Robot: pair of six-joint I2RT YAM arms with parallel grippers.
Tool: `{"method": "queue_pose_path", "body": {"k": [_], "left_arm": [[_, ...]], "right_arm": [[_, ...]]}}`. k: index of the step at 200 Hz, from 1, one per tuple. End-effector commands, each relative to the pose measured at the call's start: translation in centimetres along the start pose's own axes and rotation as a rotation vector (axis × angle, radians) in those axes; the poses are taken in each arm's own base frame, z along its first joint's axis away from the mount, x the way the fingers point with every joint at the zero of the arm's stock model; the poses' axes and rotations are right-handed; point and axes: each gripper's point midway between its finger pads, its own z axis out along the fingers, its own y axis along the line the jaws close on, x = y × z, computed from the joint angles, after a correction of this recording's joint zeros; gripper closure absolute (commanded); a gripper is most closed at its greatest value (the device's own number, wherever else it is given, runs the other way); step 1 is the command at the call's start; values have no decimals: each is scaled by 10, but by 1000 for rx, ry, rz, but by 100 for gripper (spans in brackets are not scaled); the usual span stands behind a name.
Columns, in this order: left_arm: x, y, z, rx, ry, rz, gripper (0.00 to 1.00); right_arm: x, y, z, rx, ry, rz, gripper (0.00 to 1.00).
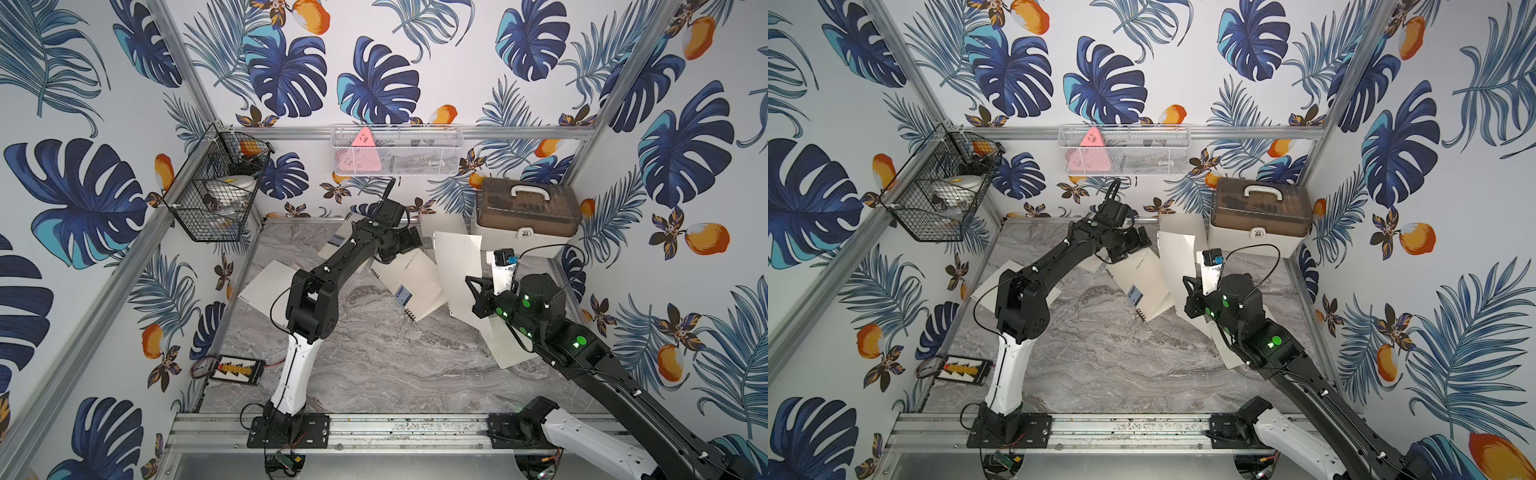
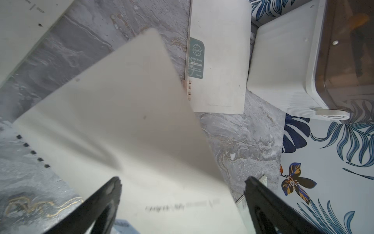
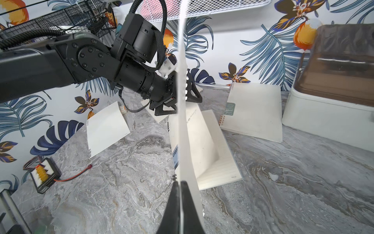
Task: Tear off pages from different notebooks
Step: Close the notebook at the center of the board, then place the paper on the paper.
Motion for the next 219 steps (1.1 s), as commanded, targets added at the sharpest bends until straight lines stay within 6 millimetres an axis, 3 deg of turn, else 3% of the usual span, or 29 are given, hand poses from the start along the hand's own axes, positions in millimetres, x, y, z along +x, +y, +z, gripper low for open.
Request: {"method": "queue_pose_path", "body": {"k": [1,32,52,60,82,101,108,119,135,170,191,219], "left_arm": [[-18,-3,-14,-7,-71,23,1],[-42,-3,-51,58,-131,42,1],[-41,-16,-100,229,-193,119,1],[-34,-23,-126,309,-223,180,1],[11,-21,-182,484,-290,334,1],[51,-12,-212,624,-315,396,1],[63,-9,-217,665,-316,412,1],[77,-2,-218,695,-302,422,1],[84,7,-213,723,-281,400,1],[89,4,-207,816,-248,362,7],[88,1,-205,855,-240,351,21],[84,-1,-201,893,-235,319,62]], "right_arm": [[-3,-1,-3,8,2,0,100],[-11,8,-3,-40,-21,-6,100],[-13,27,11,-137,-6,5,100],[-11,38,21,-193,19,13,100],[-8,71,48,-378,84,29,100],[-12,98,59,-551,100,54,100],[-13,108,60,-620,102,62,100],[-21,106,64,-677,88,96,100],[-28,110,64,-768,68,138,100],[-36,100,74,-813,44,217,100],[-33,98,81,-832,68,235,100],[-27,84,98,-763,89,269,100]]}}
